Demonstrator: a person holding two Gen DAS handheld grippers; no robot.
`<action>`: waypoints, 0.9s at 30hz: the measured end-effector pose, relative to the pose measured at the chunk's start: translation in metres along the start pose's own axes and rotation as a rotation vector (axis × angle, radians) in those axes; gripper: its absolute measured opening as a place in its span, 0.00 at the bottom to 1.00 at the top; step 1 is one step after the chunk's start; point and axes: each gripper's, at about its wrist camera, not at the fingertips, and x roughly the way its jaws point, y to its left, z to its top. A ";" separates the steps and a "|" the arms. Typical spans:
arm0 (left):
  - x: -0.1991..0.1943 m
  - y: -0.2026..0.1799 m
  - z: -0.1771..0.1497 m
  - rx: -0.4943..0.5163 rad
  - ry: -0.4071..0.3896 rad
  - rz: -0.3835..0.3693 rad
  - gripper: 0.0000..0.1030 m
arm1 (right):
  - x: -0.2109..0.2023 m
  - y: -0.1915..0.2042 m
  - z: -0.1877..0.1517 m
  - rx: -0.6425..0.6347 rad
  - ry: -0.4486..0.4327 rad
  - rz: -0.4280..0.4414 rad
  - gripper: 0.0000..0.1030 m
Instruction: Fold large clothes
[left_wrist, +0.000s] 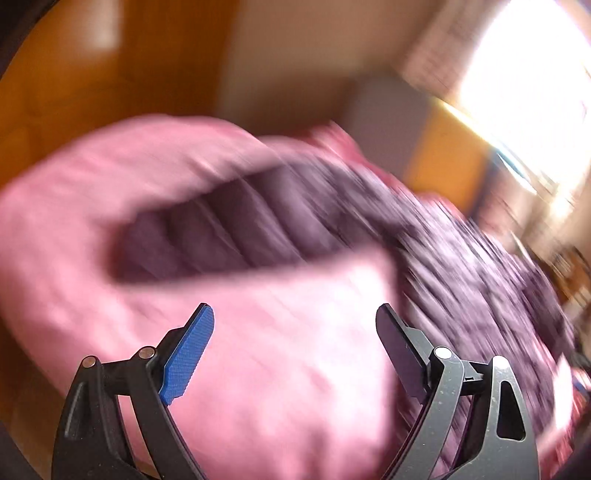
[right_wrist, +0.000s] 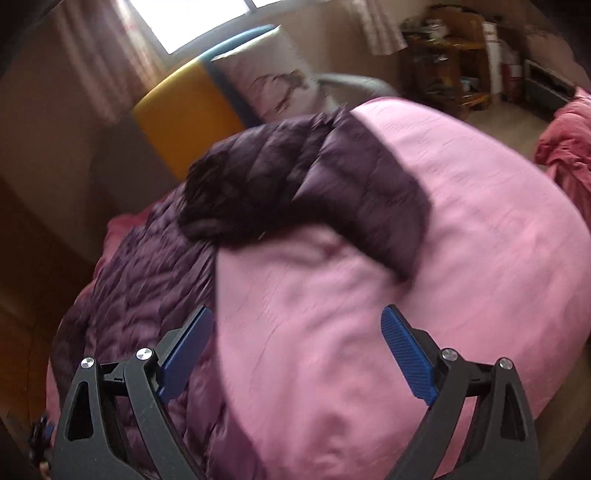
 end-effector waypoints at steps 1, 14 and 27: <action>0.008 -0.009 -0.012 0.014 0.053 -0.054 0.85 | 0.011 0.010 -0.013 -0.032 0.040 0.017 0.89; 0.033 -0.085 -0.068 0.209 0.247 -0.227 0.07 | 0.004 0.064 -0.071 -0.282 0.146 0.096 0.06; 0.024 -0.044 -0.061 0.097 0.263 -0.190 0.37 | -0.005 0.076 -0.112 -0.430 0.114 -0.171 0.54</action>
